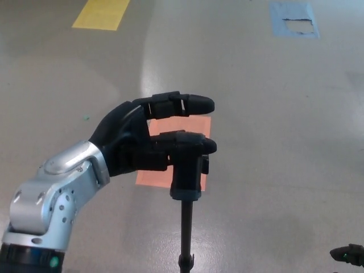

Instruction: The robot uses its left hand to grab the top of a phone stand kept on the floor and rotates it anti-clockwise

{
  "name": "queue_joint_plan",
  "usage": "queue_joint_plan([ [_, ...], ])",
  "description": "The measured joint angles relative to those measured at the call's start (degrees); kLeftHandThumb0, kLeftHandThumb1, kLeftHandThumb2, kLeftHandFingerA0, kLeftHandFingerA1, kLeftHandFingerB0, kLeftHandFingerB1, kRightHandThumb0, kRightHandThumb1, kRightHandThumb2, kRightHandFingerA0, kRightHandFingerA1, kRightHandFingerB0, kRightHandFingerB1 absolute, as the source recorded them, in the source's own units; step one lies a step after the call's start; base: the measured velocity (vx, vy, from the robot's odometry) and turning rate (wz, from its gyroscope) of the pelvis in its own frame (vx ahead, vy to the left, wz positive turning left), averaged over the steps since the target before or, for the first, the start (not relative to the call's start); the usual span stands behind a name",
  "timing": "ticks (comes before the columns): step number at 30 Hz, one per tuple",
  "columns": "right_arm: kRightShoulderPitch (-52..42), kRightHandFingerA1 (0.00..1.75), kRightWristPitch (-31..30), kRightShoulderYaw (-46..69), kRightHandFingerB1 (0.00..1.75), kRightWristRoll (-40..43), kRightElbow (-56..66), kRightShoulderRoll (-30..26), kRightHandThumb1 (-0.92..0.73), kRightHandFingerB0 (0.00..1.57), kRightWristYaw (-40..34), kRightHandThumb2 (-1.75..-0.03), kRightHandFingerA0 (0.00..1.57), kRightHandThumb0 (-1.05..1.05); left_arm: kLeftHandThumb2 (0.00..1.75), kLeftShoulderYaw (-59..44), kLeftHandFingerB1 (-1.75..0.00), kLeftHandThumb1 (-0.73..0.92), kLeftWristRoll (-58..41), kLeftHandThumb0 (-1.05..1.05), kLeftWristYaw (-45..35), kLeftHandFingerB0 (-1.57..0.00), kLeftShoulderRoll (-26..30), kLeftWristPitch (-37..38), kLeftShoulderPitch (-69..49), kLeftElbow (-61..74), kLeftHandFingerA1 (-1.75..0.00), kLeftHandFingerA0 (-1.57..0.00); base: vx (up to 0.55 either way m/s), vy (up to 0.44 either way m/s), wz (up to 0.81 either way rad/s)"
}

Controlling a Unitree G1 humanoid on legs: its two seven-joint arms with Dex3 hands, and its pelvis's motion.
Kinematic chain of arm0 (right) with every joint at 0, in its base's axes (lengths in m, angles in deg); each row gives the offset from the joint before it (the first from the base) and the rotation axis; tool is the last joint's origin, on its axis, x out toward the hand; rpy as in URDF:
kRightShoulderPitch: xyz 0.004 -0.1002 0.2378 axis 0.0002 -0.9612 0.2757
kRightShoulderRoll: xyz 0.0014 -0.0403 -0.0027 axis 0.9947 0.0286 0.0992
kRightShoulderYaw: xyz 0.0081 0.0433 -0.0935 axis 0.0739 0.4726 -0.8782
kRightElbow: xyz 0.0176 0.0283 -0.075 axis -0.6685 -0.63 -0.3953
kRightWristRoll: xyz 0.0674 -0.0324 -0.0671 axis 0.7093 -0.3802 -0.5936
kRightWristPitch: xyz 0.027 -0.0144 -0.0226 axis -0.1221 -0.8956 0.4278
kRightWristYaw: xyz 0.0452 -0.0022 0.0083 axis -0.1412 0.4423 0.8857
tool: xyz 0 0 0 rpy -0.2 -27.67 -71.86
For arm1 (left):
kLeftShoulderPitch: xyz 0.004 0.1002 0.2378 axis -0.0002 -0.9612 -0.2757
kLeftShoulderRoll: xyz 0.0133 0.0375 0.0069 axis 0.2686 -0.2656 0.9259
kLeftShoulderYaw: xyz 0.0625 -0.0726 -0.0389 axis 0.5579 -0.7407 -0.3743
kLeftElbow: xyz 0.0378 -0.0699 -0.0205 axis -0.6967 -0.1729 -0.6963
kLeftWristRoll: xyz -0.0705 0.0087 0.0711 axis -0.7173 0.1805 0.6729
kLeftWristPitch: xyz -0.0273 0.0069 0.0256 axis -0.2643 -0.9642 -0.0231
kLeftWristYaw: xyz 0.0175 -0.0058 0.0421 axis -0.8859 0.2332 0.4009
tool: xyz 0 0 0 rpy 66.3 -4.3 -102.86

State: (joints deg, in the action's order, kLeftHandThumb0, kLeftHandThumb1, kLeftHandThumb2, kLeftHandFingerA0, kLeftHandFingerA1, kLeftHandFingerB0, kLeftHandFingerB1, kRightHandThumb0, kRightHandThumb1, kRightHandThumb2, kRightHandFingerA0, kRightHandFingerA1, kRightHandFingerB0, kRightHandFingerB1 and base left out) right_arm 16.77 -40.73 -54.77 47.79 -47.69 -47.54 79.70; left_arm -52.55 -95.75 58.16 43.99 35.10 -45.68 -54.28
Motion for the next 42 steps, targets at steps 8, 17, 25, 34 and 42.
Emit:
queue_joint_plan([
  [8,0.7,0.69,0.0,0.0,0.44,0.0,0.0,0.0,-0.61,0.06,0.0,-1.06,0.67,-0.44,0.57,-2.3,-0.56,0.67,-3.3,0.08,-0.3,-0.66,-0.6,-5.9,1.9,-2.6,-0.65,-0.78,0.00,0.000,0.00],
  [17,1.4,0.69,0.0,-0.1,0.43,0.0,0.0,0.0,-0.61,0.05,0.1,-1.06,0.66,-0.44,0.58,-4.6,-0.56,0.65,-6.2,0.06,-0.3,-0.71,-0.7,-12.0,3.7,-4.8,-0.64,-0.78,0.00,0.000,0.00],
  [25,2.4,0.69,-0.1,-0.2,0.44,0.0,0.0,0.0,-0.62,0.05,0.1,-1.06,0.67,-0.44,0.59,-6.5,-0.56,0.66,-8.5,0.07,-0.1,-0.70,-0.7,-17.0,4.7,-6.1,-0.63,-0.73,0.00,0.000,0.00],
  [34,2.9,0.69,-0.7,-0.4,0.44,-0.4,0.0,0.0,-0.61,0.05,0.8,-1.06,0.67,-0.45,0.57,-8.5,-0.40,0.59,-11.0,-0.17,0.6,-0.43,-0.7,-21.7,4.6,-6.8,-0.48,-0.47,0.00,0.000,0.00],
  [42,3.1,0.69,-1.5,-0.4,0.44,-0.6,0.0,-0.1,-0.61,0.05,1.3,-1.05,0.67,-0.44,0.84,-6.1,-0.09,0.50,-11.2,-0.74,-0.9,0.00,-0.5,-19.1,0.1,-3.1,-0.25,0.00,0.00,0.000,0.00],
])
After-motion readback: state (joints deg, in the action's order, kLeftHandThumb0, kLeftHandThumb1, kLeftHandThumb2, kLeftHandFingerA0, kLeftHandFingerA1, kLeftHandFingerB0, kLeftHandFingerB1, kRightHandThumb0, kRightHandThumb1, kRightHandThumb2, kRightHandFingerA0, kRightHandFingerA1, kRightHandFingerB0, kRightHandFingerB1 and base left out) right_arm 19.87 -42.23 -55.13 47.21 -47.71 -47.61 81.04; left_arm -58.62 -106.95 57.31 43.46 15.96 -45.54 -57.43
